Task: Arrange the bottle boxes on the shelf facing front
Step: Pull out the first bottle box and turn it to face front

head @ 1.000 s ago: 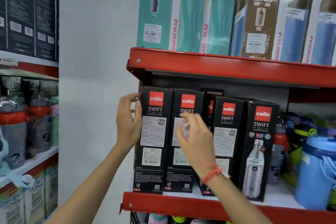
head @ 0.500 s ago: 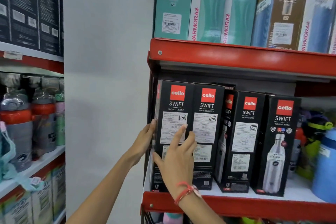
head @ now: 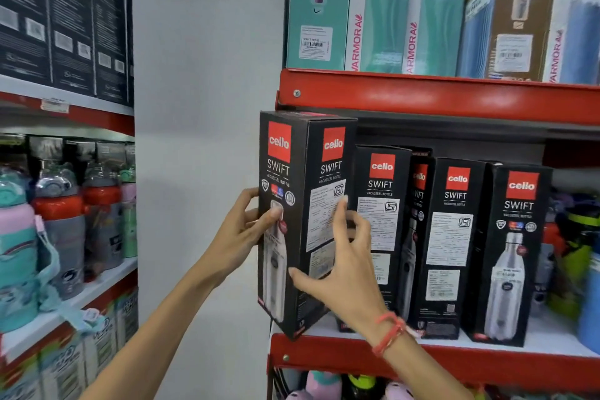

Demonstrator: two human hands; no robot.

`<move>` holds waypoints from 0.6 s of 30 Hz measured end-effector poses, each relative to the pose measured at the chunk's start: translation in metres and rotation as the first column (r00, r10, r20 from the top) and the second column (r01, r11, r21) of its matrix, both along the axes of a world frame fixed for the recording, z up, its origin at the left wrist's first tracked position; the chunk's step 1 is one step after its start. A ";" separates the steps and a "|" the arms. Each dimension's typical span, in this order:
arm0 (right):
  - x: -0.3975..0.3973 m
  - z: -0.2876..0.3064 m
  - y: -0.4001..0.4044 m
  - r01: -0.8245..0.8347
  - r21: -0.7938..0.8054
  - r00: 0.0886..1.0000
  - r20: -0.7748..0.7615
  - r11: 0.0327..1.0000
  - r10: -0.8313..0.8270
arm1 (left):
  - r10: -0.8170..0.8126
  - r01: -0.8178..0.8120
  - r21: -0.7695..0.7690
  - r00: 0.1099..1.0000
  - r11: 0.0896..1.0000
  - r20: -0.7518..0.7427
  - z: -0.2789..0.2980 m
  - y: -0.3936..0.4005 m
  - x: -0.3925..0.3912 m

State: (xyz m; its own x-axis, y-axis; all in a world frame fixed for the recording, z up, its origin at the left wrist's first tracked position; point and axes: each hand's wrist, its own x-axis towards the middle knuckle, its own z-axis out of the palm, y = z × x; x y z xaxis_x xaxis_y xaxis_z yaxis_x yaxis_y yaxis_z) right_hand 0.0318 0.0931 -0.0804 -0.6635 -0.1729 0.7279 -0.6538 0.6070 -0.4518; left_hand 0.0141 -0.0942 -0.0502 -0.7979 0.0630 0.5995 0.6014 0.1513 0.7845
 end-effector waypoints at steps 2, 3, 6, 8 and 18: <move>-0.001 0.006 0.013 -0.083 -0.002 0.996 0.035 0.997 0.083 | 0.010 -0.010 -0.002 1.000 1.000 -0.020 0.002 0.003 0.014; -0.003 0.009 0.019 -0.121 -0.009 0.991 0.060 0.993 0.121 | 0.015 -0.015 -0.004 0.999 1.000 -0.033 0.002 0.005 0.020; -0.007 0.021 0.035 -0.210 -0.064 0.964 0.151 0.976 0.217 | 0.030 -0.032 -0.018 0.996 0.999 -0.082 -0.002 0.015 0.037; -0.009 0.027 0.041 -0.225 -0.055 0.956 0.181 0.973 0.231 | 0.075 -0.078 -0.020 0.989 0.997 -0.128 -0.009 0.023 0.043; -0.034 0.032 0.021 -0.181 -0.132 0.960 0.191 0.975 0.204 | 0.326 -0.352 -0.112 0.923 0.929 -0.203 -0.015 0.049 0.006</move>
State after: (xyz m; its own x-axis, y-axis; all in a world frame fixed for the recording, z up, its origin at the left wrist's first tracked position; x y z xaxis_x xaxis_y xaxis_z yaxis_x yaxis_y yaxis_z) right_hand -0.0018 0.1142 -0.0485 -0.7610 -0.2369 0.6039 -0.6412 0.4162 -0.6447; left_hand 0.0203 -0.0457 -0.0652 -0.6680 -0.0966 0.7378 0.6211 0.4738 0.6243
